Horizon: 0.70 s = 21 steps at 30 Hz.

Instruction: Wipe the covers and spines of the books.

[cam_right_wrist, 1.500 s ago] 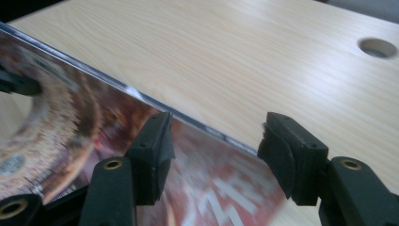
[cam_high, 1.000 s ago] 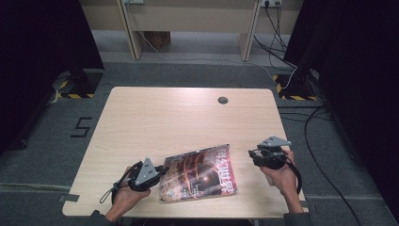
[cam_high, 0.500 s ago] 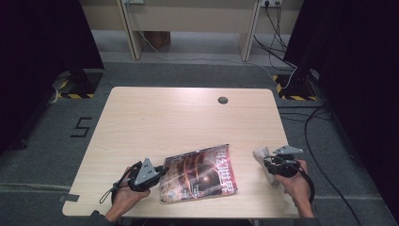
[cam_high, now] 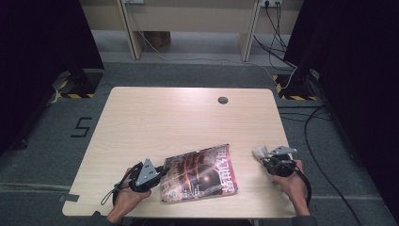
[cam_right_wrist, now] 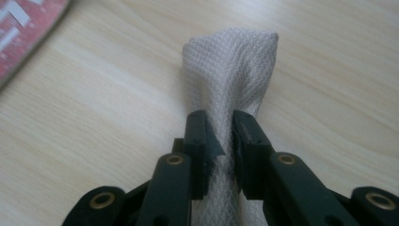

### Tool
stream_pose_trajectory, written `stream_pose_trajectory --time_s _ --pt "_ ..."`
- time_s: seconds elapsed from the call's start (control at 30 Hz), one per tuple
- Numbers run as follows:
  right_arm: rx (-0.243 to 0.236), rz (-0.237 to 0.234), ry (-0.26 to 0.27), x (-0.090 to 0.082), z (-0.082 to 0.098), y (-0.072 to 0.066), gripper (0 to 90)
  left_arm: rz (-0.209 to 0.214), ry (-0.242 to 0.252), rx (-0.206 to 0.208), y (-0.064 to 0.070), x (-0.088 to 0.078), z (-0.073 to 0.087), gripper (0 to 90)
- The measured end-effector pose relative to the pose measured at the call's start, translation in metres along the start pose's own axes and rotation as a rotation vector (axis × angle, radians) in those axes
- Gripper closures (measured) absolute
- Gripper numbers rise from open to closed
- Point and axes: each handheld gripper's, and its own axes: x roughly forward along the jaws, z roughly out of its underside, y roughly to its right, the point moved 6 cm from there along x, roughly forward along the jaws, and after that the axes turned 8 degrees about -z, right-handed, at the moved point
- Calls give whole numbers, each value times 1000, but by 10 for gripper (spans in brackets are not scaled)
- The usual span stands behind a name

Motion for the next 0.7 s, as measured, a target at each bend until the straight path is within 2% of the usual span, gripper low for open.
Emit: stream_pose_trajectory --time_s 0.1,0.17,0.23,0.33,0.53,0.7 --pt "-13 1 46 -6 -10 -5 776 -2 -4 -6 0 2 0 830" --pt "-6 -28 104 -12 -21 -12 775 -5 -3 -11 0 2 1 829" --pt "-27 -49 144 -16 -32 -21 774 -7 -8 -12 0 3 1 827" --pt "-68 -81 171 -16 -48 -40 773 -6 -12 -14 -1 4 2 822" --pt "-160 -146 181 -2 -79 -80 774 -11 -10 -14 2 6 1 824" --pt "-227 -181 179 10 -100 -107 773 -14 -12 -10 4 8 0 825"
